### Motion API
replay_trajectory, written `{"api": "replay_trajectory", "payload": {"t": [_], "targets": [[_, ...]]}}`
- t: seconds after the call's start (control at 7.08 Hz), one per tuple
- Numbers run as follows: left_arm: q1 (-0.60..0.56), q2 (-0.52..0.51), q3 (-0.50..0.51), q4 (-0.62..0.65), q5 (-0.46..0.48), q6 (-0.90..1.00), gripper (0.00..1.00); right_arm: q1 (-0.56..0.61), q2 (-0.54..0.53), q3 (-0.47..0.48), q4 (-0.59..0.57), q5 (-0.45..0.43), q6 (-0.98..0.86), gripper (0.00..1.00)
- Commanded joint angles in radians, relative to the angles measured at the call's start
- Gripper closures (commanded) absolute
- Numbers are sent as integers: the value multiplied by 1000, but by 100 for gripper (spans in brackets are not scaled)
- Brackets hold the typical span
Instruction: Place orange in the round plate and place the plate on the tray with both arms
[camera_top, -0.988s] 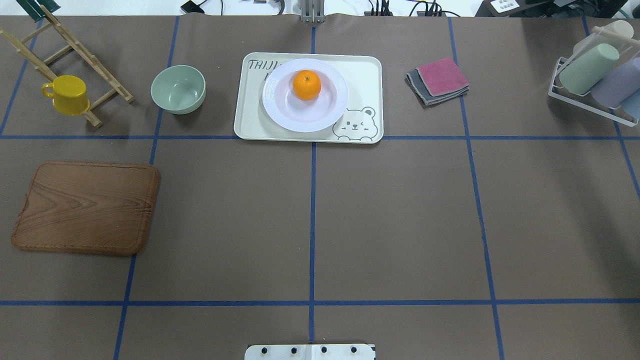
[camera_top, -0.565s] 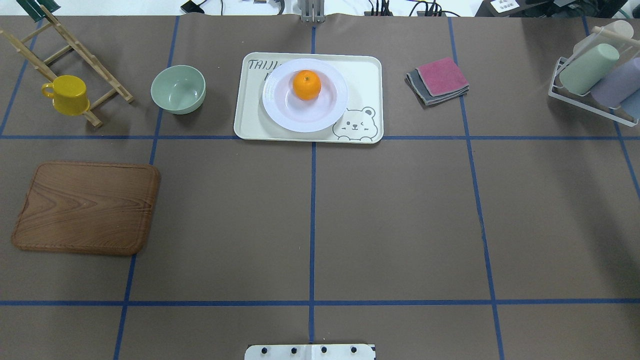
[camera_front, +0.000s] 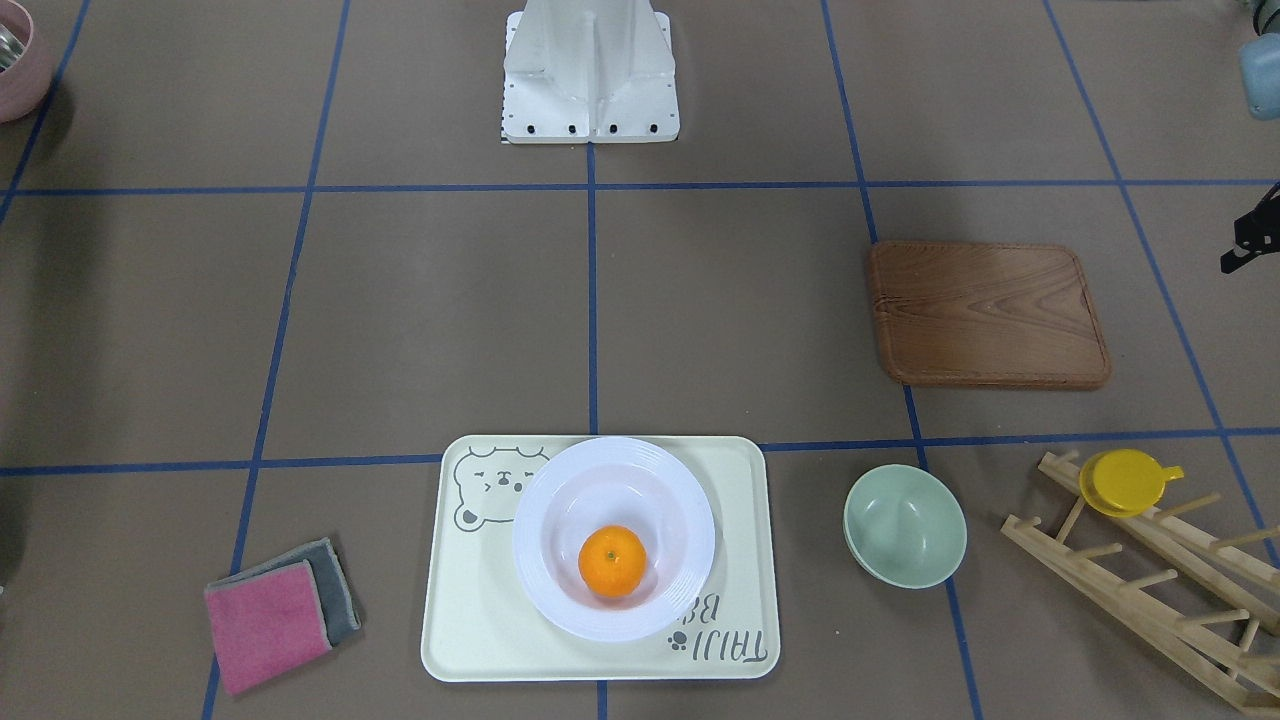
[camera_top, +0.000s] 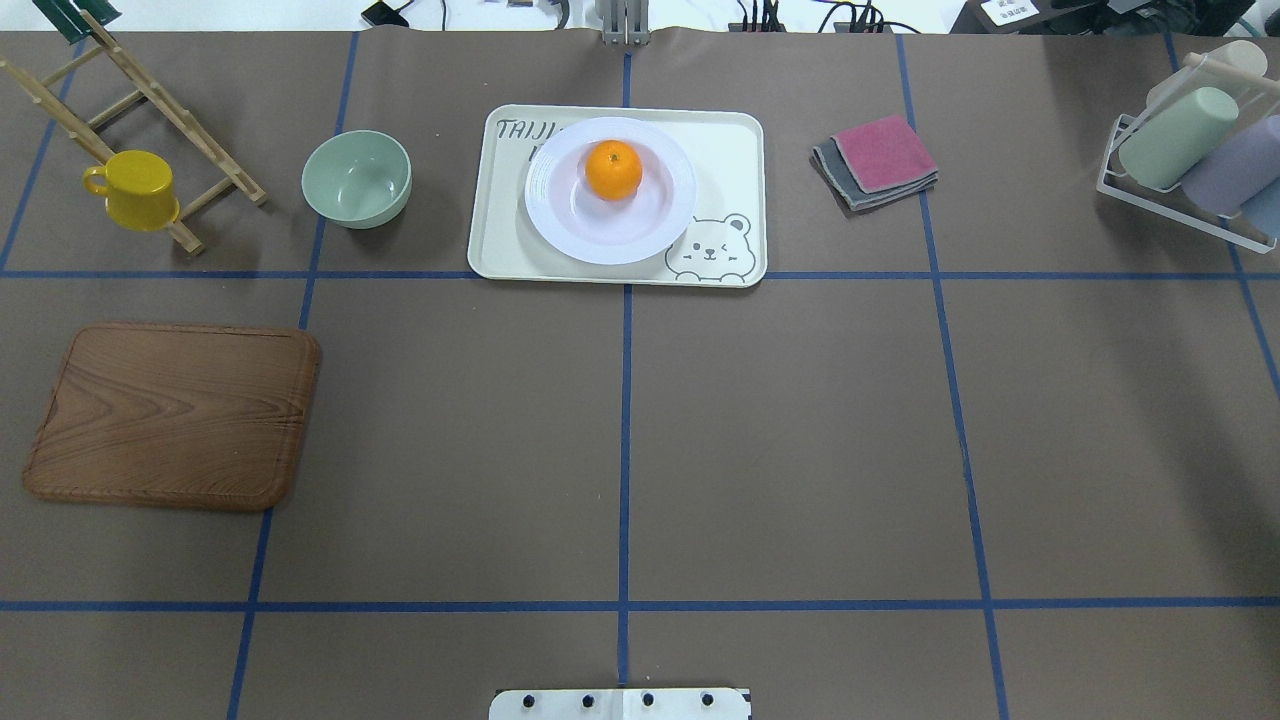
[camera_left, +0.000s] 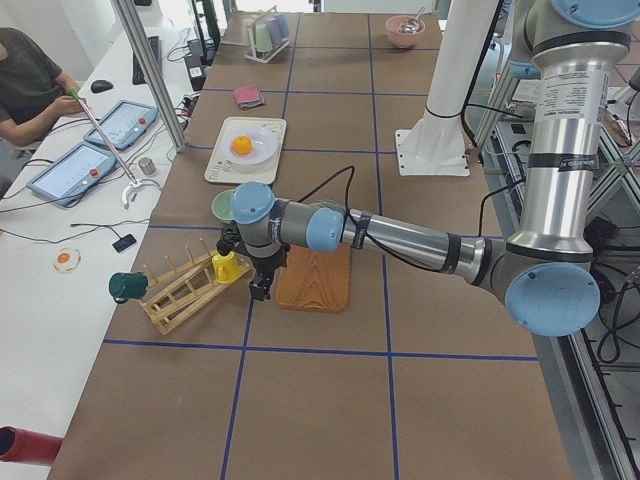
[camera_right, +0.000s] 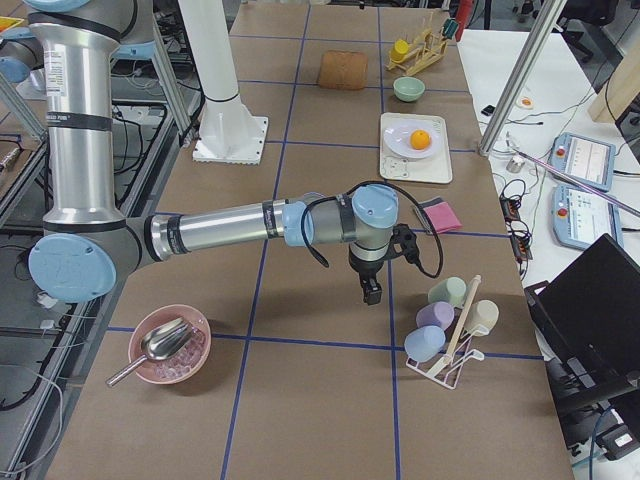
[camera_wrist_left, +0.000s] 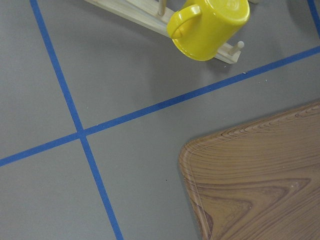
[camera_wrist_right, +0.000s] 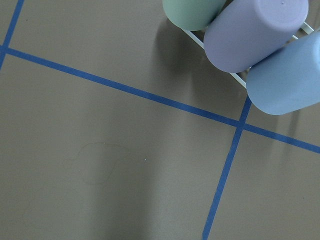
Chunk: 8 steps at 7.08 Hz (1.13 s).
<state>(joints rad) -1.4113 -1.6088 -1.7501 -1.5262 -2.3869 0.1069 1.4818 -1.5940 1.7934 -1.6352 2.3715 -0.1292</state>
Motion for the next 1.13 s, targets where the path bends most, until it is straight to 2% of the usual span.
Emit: {"api": "replay_trajectory", "payload": {"t": [0.0,0.99], "targets": [[0,1,0,0,0,-22,0,0,0,0,0,-1,10,0],[-8,3,0,1,24,-85,0,3,-4,0,0,-3,10,0]]}}
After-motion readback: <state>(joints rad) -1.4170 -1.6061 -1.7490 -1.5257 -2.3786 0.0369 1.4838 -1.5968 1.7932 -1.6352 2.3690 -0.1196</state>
